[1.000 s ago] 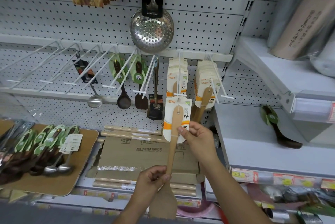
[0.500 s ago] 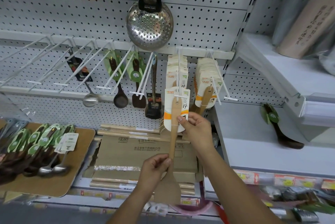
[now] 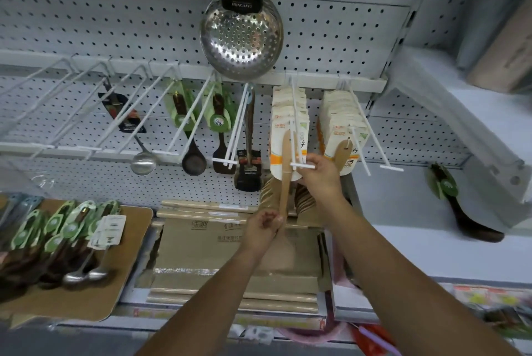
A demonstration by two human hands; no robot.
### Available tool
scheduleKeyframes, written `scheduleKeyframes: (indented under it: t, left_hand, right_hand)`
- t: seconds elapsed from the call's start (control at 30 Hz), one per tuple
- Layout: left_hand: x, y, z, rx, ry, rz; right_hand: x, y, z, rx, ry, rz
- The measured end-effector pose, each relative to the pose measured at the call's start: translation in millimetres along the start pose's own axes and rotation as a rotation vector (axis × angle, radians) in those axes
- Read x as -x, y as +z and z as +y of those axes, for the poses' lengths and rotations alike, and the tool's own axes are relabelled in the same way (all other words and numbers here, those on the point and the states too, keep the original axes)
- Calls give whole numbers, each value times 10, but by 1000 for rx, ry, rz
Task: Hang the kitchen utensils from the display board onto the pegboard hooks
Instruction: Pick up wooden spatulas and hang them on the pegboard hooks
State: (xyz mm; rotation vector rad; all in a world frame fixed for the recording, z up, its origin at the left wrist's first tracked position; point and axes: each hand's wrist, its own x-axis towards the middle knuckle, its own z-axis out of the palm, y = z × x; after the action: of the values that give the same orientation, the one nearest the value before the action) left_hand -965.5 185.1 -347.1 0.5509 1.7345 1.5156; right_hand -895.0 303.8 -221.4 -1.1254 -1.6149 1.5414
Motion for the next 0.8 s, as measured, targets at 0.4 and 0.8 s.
scheduleKeyframes:
  t: [0.4,0.8]
  left_hand:
    - [-325,-77,38,-157,43,-54]
    - [183,-1061,120,-976,114,70]
  right_hand:
    - [-15,-15,216,218,-22,53]
    - [438,215,580,873,-63,-415]
